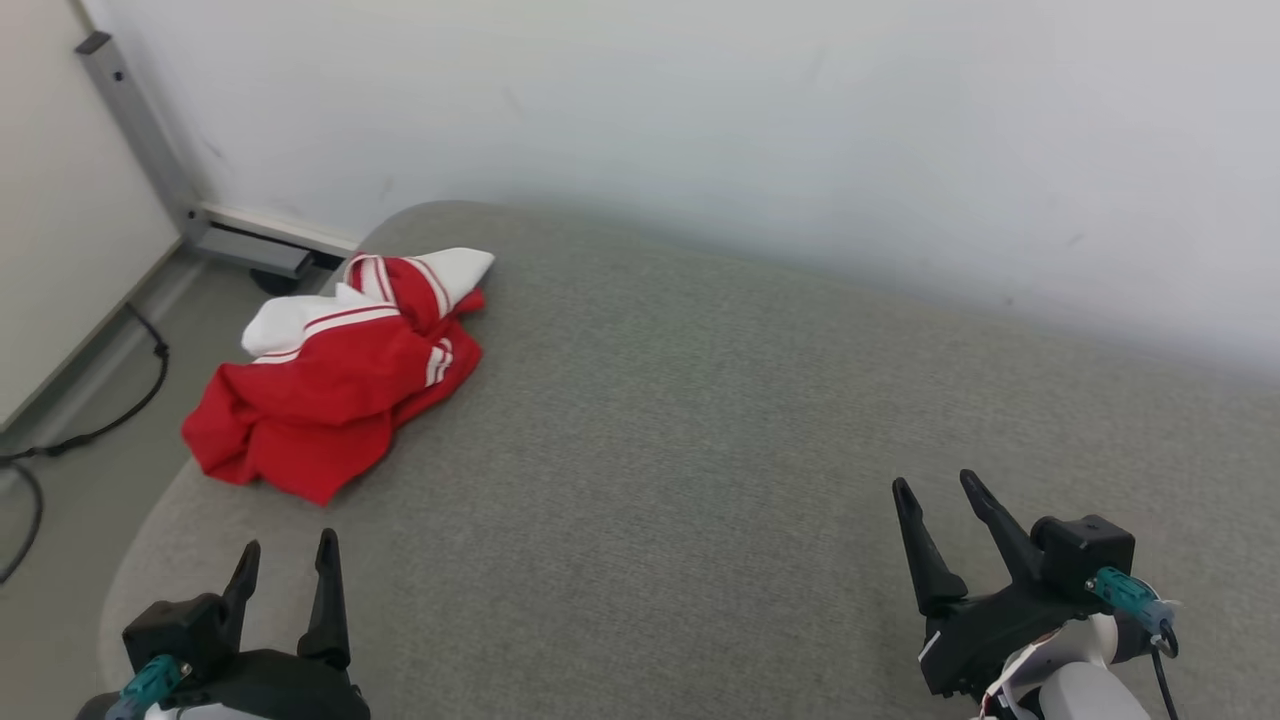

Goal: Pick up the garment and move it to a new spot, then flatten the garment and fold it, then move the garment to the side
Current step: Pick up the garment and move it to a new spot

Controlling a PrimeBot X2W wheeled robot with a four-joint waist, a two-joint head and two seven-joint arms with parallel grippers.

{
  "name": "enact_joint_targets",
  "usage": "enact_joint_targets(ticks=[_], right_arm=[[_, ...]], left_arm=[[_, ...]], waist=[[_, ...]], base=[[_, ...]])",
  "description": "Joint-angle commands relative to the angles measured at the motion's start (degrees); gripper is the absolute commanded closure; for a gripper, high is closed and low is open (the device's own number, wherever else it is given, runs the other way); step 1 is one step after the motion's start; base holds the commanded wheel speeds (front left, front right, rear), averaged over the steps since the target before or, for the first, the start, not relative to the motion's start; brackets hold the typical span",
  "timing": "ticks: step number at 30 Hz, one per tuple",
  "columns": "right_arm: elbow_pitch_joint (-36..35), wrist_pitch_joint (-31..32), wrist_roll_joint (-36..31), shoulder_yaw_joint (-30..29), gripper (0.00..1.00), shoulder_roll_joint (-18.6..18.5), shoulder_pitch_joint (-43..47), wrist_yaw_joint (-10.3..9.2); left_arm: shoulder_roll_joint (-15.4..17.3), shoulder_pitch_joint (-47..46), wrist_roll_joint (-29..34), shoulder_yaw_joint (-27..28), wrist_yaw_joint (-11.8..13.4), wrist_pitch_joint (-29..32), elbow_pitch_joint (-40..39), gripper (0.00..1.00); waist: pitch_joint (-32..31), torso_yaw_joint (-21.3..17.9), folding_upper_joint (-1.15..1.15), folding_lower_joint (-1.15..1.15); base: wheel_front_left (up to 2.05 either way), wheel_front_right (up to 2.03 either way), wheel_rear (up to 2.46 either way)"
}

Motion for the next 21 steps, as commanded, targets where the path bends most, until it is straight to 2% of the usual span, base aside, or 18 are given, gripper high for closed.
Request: enact_joint_targets(ticks=[1,11,16,21], right_arm=[[0.1,-0.3,0.3,0.0,0.00,-0.3,-0.5,-0.02],[0.3,0.0,-0.3,0.0,0.00,-0.3,-1.0,-0.02],[-0.5,0.6,-1.0,0.0,0.00,-0.3,-1.0,-0.02],[-3.2,1.9,-2.5,-0.2,0.00,-0.3,-1.6,-0.02]], left_arm=[[0.4,0.3,-0.5,0.2,0.0,-0.1,-0.2,0.00],[-0.3,-0.2,-1.6,-0.7,-0.2,0.6,0.3,0.00],[-0.5,-3.2,-3.1,-1.4,-2.1,4.2,3.3,0.00],[-0.7,-10.3,-4.2,-2.8,-5.0,8.6,8.1,0.00]], waist=[[0.1,2.1,0.00,0.00],[1.0,5.4,0.00,0.00],[2.0,6.2,0.00,0.00],[4.8,6.4,0.00,0.00]], base=[[0.00,0.00,0.00],[0.00,0.00,0.00],[0.00,0.00,0.00],[0.00,0.00,0.00]])
